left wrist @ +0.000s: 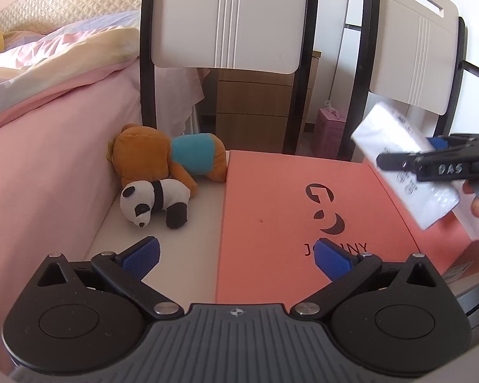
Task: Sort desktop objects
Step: 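Lower the package into the open pink box and open the right tool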
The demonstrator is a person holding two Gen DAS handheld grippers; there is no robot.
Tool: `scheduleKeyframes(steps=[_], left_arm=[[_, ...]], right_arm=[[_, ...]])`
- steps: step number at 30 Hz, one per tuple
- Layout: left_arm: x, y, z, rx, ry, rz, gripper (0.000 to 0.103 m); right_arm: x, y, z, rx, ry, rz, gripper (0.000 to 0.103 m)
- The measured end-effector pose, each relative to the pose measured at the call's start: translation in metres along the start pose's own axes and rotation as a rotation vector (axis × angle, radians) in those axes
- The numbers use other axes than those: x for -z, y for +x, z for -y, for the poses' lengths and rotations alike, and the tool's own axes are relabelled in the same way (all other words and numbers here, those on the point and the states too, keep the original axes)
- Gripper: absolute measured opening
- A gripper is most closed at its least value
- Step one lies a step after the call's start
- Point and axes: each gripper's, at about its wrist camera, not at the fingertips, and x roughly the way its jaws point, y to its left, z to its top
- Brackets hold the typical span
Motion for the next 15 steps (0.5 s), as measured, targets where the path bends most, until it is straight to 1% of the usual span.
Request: scheduleKeyframes(steps=[3,6,10,15], left_arm=[[0.000,0.001,-0.001,0.000,-0.001,-0.002,0.103],[0.000,0.000,-0.001,0.002,-0.001,-0.001,0.103],[0.000,0.000,-0.001,0.007,0.000,0.000,0.103],[0.000,0.000,-0.001,0.015,0.000,0.000,0.103]], right_arm=[[-0.017,-0.026,0.007,-0.002,0.050,0.094,0.084],[-0.031,-0.045,0.019,0.033,0.074,0.149,0.084],[-0.038,-0.054,0.042,0.120,0.088,0.146,0.084],[-0.037,-0.054,0.070,0.232,0.105,0.084,0.084]])
